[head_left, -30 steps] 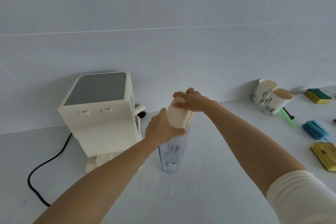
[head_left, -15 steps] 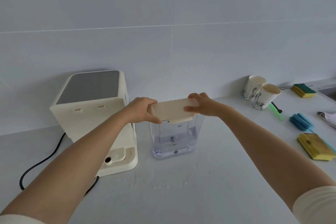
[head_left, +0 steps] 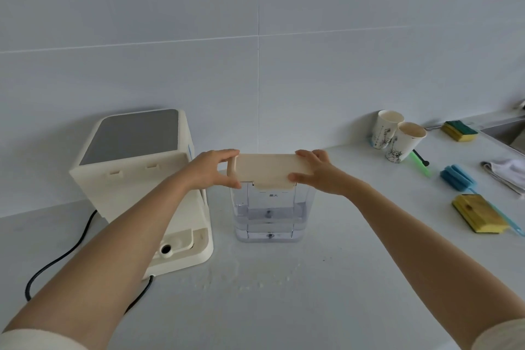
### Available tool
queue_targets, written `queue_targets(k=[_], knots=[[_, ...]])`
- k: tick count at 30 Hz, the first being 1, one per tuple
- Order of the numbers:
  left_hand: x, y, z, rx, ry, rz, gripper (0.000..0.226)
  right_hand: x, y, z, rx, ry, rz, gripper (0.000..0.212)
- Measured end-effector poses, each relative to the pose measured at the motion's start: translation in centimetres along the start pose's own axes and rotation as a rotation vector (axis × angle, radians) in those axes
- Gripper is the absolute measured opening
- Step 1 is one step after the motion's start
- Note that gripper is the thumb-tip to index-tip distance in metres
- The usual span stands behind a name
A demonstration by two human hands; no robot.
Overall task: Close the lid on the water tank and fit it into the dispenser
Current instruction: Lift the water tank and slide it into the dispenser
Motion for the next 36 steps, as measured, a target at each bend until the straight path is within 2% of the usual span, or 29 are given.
queue_targets(k=[4,8,11,16,21,31,36], knots=[[-0.6,2.6,-2.5,-0.184,0.085,0.138,0.13,-1.0,-1.5,0.1,0.209,-0.01,-0.023,0.1],[-0.7,4.4,-4.6,-0.292,0.069,0.233,0.136,-1.6,-3.3,-0.3,0.484,0.069,-0.12,0.116],[-1.0,4.4,-6.1,-0.331,0.094,0.22,0.131,-1.9,-4.2,-1.8,0.531,0.112,-0.191,0.115],[-1.6,4.7,-8.3,-0.397,0.06,0.211,0.107,-1.9,-4.5,-4.3,0.492,0.097,-0.213,0.109],[-1.4,4.8,-8.8,-0.343,0.002,0.233,0.103,-1.7,-5.3,-5.4,0.506,0.048,-0.263,0.098],[-1.3,4.6,-8.3,-0.258,-0.091,0.262,0.078,-1.5,-5.0,-5.5,0.453,0.008,-0.25,0.096],[-1.7,4.2,-8.0,-0.3,-0.095,0.259,0.08,-1.8,-4.8,-5.2,0.411,0.001,-0.244,0.093]])
Point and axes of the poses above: each hand's wrist, its own x-axis towards the middle knuckle, its own z-axis out of the back of the hand, y = z × x, the point moved 6 cm from there along x, towards the middle knuckle, and after that the axes turned 9 degrees about -y, right-handed, at the moved point
